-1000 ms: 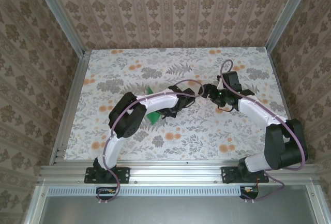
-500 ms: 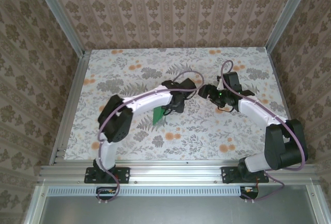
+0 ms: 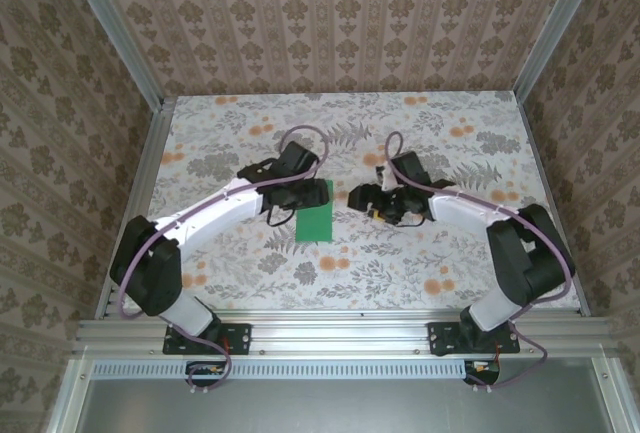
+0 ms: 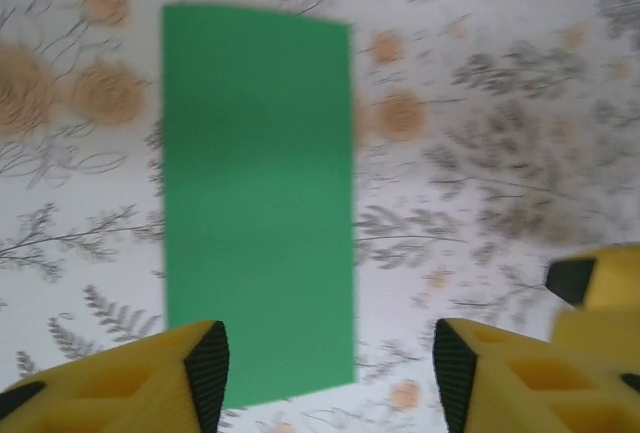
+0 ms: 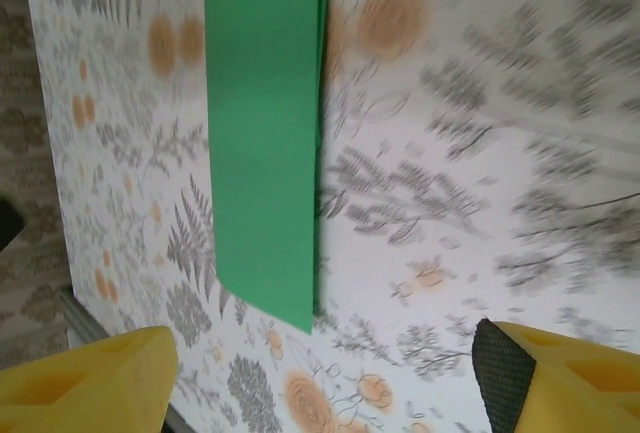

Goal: Fold a paper plane with a square sheet of paper (pick it up from the middle)
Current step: Turn over the paper at the center of the table, then third fold the triangle at the center of the table.

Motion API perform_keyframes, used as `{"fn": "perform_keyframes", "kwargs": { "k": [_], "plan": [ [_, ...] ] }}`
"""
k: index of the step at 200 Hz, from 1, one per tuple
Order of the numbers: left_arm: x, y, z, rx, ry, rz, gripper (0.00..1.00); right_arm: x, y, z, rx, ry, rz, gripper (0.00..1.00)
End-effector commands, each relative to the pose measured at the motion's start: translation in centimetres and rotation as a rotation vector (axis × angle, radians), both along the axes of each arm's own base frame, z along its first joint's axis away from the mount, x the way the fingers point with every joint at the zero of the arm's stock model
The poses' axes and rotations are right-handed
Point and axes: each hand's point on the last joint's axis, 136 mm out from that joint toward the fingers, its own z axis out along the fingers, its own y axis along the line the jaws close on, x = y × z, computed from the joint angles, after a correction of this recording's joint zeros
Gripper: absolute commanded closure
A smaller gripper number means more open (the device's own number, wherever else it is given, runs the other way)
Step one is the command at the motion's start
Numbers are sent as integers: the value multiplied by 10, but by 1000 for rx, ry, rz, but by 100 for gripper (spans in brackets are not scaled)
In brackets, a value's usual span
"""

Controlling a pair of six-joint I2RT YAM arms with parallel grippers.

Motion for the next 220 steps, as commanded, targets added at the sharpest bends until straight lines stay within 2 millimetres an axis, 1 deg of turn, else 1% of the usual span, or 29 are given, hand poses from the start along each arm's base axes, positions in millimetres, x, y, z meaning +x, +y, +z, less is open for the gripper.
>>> {"fn": "perform_keyframes", "kwargs": {
  "k": [1,11,21,40,56,70,89,118,142,157,179,204,220],
  "plan": [
    [8,-8,-5,-157,21,34,51,-7,27,-2,59,41,36,21],
    [13,-8,-10,-178,22,43,57,-12,33,-7,60,59,46,23],
    [18,-5,-19,-166,33,59,62,-15,37,-11,62,78,48,25],
    [28,-1,-34,-135,52,75,69,-19,45,-16,65,99,52,28],
    [37,1,-43,-122,60,80,70,-22,50,-21,58,114,60,29],
    [47,2,-52,-113,64,83,74,-23,52,-25,52,128,59,30],
    [60,3,-58,-100,55,88,77,-23,55,-30,49,142,57,32],
    [70,8,-72,-51,65,106,79,-23,59,-33,48,158,55,34],
    [67,14,-90,-7,118,126,80,-23,62,-36,52,179,41,36],
    [64,18,-98,13,146,141,81,-23,63,-38,51,182,33,36],
    [60,21,-103,19,168,156,81,-23,67,-41,54,202,25,37],
    [56,23,-106,19,185,164,81,-26,76,-42,66,216,37,38],
    [51,26,-114,23,206,172,81,-30,79,-46,62,231,41,40]
  ]
}}
